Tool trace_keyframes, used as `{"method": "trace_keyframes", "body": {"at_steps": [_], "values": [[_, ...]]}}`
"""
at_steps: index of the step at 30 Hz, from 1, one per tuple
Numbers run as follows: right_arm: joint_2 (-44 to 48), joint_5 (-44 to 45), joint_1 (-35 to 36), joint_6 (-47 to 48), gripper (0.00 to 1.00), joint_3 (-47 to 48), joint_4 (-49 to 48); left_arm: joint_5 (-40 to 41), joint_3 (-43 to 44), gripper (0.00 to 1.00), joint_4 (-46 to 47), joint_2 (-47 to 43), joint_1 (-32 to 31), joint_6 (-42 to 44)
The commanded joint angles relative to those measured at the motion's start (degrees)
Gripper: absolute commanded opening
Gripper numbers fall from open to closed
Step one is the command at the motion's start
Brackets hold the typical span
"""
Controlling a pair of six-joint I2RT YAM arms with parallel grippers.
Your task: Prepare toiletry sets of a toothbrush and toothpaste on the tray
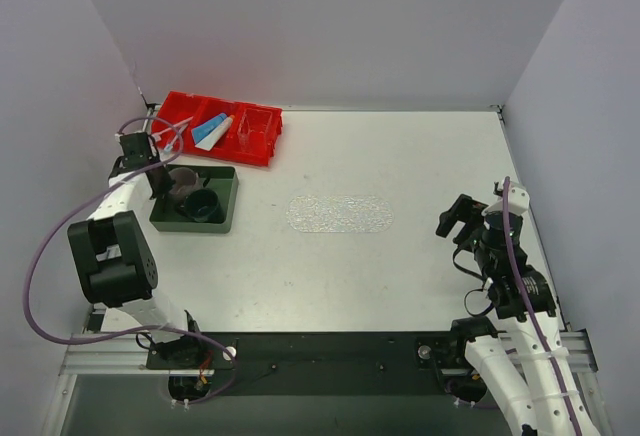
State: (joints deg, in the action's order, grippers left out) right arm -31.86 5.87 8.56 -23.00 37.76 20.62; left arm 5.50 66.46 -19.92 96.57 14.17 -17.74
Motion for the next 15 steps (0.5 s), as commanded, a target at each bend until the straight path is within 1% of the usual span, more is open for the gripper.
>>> {"method": "trace_keyframes", "body": {"at_steps": [1, 4, 9, 10, 11, 12, 14, 15], "values": [[-0.8, -0.1, -0.2, -0.8, 0.80, 3.3, 0.1, 2.1, -0.3, 0.00, 3.7, -9.6, 0.0, -0.7], [-1.1, -0.2, -0.3, -0.9, 0.80, 3.7, 0.6, 3.0, -1.1, 0.00, 4.5, -13.1, 0.1, -0.9], [-1.9, -0.7, -0.2, -1.5, 0.79, 5.1, 1.3, 2.2, -1.7, 0.00, 4.5, -17.3, -0.1, -1.6], [-1.9, -0.9, -0.1, -2.0, 0.78, 5.4, 1.6, 2.0, -1.7, 0.00, 4.5, -18.5, -0.4, -2.1], [-2.1, -1.1, -0.2, -2.2, 0.75, 5.9, 1.8, 1.7, -1.8, 0.00, 4.6, -19.0, -0.9, -2.4], [-2.5, -1.2, -0.1, -2.4, 0.71, 6.4, 2.0, 1.7, -1.9, 0.00, 4.6, -19.7, -2.9, -2.4], [-3.1, -1.3, 0.1, -3.2, 0.67, 7.2, 2.9, 2.3, -1.7, 0.00, 4.7, -21.0, -5.6, -2.0], [-3.9, -1.3, 0.6, -3.4, 0.67, 8.2, 3.3, 2.9, -1.7, 0.00, 4.7, -21.3, -9.3, -1.9]]}}
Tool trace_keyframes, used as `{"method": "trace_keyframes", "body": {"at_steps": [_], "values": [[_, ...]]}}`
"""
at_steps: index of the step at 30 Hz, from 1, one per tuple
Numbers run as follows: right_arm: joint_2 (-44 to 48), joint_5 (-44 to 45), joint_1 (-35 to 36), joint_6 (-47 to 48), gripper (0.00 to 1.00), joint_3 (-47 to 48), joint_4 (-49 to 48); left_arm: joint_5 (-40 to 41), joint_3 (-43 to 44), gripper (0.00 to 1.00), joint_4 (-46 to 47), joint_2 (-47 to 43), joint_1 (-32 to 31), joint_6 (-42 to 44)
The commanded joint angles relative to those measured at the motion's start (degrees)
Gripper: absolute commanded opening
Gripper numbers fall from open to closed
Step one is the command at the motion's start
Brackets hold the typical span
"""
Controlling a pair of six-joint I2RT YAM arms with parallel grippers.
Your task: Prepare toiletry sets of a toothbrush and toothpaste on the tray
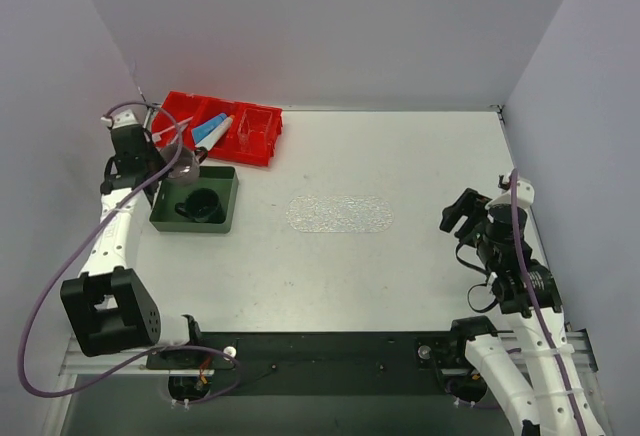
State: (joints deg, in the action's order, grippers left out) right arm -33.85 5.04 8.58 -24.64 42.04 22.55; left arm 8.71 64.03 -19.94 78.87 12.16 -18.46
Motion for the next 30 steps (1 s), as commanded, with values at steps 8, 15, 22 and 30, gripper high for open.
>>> {"method": "trace_keyframes", "body": {"at_steps": [8, 15, 22, 30], "values": [[-4.3, 0.2, 4.6, -5.9, 0.65, 5.6, 1.5, 0.2, 0.0, 0.00, 4.7, -6.7, -21.9, -1.0], [-10.8, 9.3, 18.4, -10.7, 0.63, 6.4, -3.1, 0.3, -1.0, 0.00, 4.7, -1.9, -35.8, -2.4], [-25.6, 18.2, 35.8, -11.5, 0.58, 14.1, -5.9, 1.5, -3.9, 0.00, 6.4, 1.4, -45.1, -6.7], [-39.4, 12.8, 40.9, -12.5, 0.46, 19.9, -13.1, 5.5, -5.2, 0.00, 6.9, 1.6, -52.3, -8.4]]}}
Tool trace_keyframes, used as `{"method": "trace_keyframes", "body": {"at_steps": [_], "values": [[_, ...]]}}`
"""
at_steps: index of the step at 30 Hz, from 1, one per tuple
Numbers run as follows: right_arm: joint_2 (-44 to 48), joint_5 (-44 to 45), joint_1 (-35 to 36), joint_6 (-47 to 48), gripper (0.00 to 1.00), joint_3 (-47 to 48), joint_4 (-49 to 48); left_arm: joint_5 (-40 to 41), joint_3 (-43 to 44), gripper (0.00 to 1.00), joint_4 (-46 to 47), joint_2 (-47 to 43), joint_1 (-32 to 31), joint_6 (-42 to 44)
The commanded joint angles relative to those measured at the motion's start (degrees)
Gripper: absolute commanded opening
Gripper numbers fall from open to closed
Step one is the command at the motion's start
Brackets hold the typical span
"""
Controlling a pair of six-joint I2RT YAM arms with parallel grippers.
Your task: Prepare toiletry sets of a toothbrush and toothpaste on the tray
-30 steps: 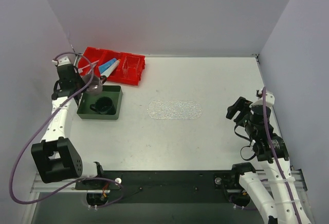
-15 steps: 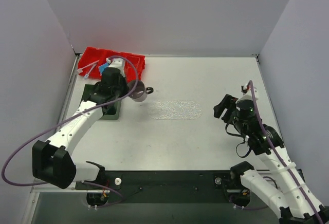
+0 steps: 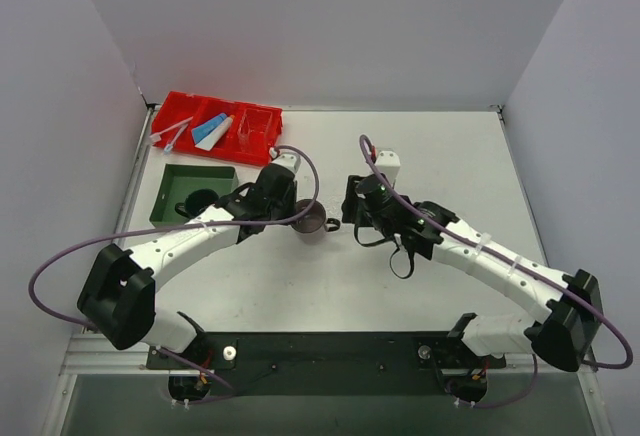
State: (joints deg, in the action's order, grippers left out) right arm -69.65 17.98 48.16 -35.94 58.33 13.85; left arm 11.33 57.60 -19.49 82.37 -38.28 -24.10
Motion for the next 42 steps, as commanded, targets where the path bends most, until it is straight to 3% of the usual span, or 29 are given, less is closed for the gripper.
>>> {"method": "trace_keyframes", "body": {"at_steps": [1, 8, 18, 26, 42], "values": [[-4.5, -0.5, 1.3, -1.2, 0.43, 4.1, -4.7, 3.2, 0.9, 0.00, 6.6, -2.0, -2.1, -3.0], [-10.6, -1.2, 3.4, -2.1, 0.41, 6.3, -5.5, 3.5, 0.8, 0.00, 6.9, -1.4, -2.9, -3.2], [-10.2, -0.1, 5.0, -4.7, 0.43, 3.7, -7.7, 4.7, 0.1, 0.00, 7.0, -1.9, -2.9, -5.2], [-14.5, 3.3, 5.0, -0.8, 0.43, 5.6, -7.3, 4.8, -0.5, 0.00, 7.5, -2.8, -2.9, -5.5], [-19.7, -7.7, 2.1, 4.2, 0.34, 7.3, -10.2, 2.8, -1.0, 0.00, 8.8, -2.6, -3.5, -6.1]]}}
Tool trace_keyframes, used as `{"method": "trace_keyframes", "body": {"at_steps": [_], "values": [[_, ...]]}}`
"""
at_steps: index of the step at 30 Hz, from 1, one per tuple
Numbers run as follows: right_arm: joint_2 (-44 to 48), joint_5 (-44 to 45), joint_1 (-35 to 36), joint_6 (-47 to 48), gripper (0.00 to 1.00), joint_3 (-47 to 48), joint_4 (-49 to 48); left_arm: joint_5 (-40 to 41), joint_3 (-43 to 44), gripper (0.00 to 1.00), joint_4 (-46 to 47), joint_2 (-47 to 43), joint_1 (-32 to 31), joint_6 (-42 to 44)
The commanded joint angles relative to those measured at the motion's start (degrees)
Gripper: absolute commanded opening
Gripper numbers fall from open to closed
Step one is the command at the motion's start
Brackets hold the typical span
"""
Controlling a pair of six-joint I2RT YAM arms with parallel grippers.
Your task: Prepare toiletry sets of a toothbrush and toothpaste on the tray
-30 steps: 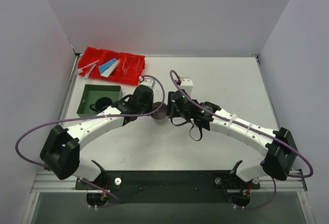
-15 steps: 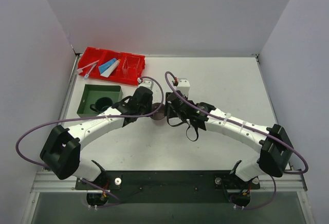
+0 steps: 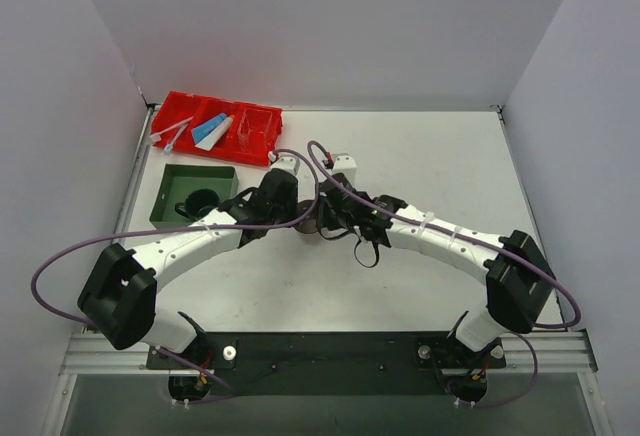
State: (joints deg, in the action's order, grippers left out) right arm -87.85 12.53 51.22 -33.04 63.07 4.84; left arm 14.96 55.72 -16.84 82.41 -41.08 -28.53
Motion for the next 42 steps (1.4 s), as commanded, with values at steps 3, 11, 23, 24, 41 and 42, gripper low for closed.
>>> {"method": "trace_keyframes", "body": {"at_steps": [3, 11, 23, 24, 41, 42], "values": [[-1.9, -2.3, -1.6, 1.9, 0.33, 2.7, -1.1, -0.8, 0.8, 0.00, 6.2, -2.7, -0.8, -1.6], [-2.8, -2.3, -3.2, 2.4, 0.24, 2.4, -0.7, -1.4, -0.3, 0.00, 8.1, -3.9, -1.4, -1.8], [-5.3, -3.8, -3.4, 1.5, 0.22, 1.9, -0.4, -1.2, -1.0, 0.00, 9.4, -4.2, -1.7, -1.3], [-5.7, -3.8, -3.4, 1.5, 0.22, 1.7, -0.5, -1.2, -1.1, 0.00, 9.5, -4.2, -1.6, -1.3], [-0.4, -3.6, -5.8, 6.1, 0.00, -1.8, -2.2, -9.3, -0.2, 0.35, 10.7, -4.0, -2.0, 1.3], [0.7, -4.7, -6.5, 7.3, 0.00, -2.2, -2.9, -9.7, -0.3, 0.41, 10.9, -4.1, -1.9, 1.6]]}}
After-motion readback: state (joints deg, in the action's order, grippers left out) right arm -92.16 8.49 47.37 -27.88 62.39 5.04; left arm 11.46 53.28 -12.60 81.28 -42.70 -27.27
